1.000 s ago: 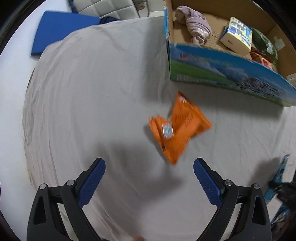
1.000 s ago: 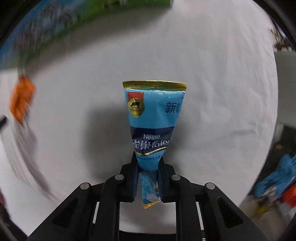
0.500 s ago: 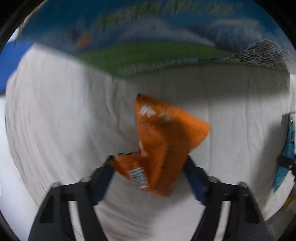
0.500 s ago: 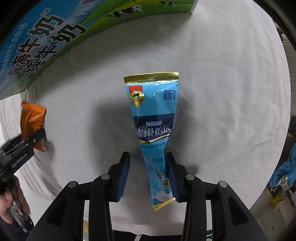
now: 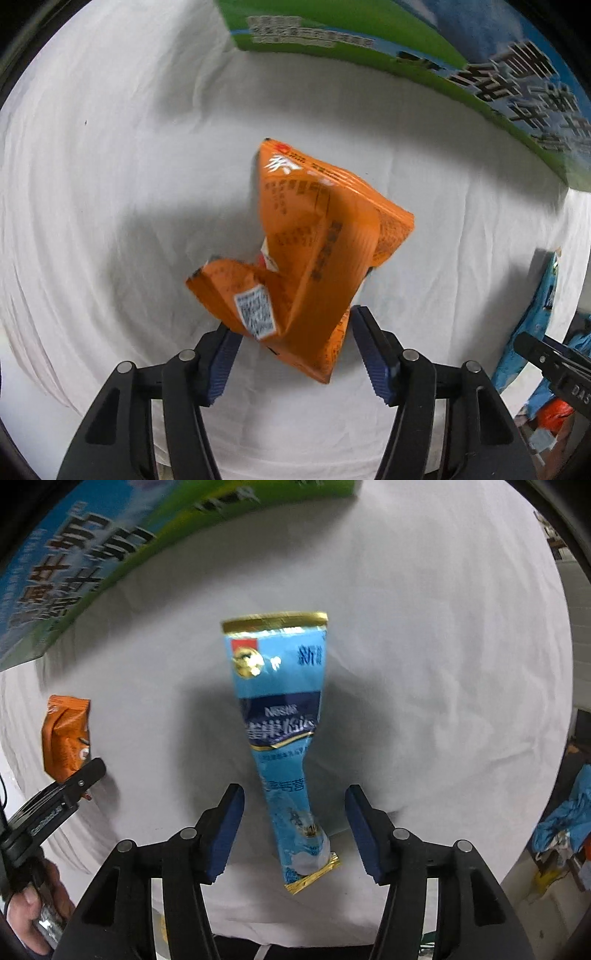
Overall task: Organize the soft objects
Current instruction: 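Grasp the orange snack bag with left tool while right tool grasps blue pouch, then carry orange bag and blue pouch into the box and open both tools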
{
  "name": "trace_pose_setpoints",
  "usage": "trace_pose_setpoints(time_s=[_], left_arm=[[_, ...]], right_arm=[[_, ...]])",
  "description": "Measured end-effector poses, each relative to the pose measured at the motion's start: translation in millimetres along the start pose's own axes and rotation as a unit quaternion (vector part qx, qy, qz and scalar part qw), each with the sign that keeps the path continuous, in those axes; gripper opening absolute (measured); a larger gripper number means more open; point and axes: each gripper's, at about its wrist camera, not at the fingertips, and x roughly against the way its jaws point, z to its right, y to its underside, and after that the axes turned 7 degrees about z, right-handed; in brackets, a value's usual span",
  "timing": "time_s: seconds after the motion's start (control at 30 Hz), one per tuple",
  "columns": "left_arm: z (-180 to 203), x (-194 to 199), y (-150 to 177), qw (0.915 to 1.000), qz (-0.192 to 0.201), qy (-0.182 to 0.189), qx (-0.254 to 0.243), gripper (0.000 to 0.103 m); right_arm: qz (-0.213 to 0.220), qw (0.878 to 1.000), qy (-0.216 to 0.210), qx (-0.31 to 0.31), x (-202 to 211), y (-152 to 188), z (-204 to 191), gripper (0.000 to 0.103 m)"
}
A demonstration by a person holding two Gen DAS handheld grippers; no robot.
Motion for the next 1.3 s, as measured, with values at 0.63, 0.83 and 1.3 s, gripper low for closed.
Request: trace_pose_setpoints(time_s=[0.63,0.83,1.3], left_arm=[[-15.1,53.4,26.6,0.9993,0.005,0.036,-0.008,0.058],[4.2,34.1,-14.2,0.9995,0.009,-0.009,-0.029,0.06],[13.3,43.7,12.4,0.9987,0.044,0.01,-0.023,0.044]], right_arm=[[-0.015,0.999,0.002,0.029,-9.8,17.8,-8.6,0.023],[-0.017,0.999,0.017,0.036,-11.1,10.8,-18.4,0.023],[0.025,0.998,-0.002,0.054,22.0,28.2,-40.9,0.014]])
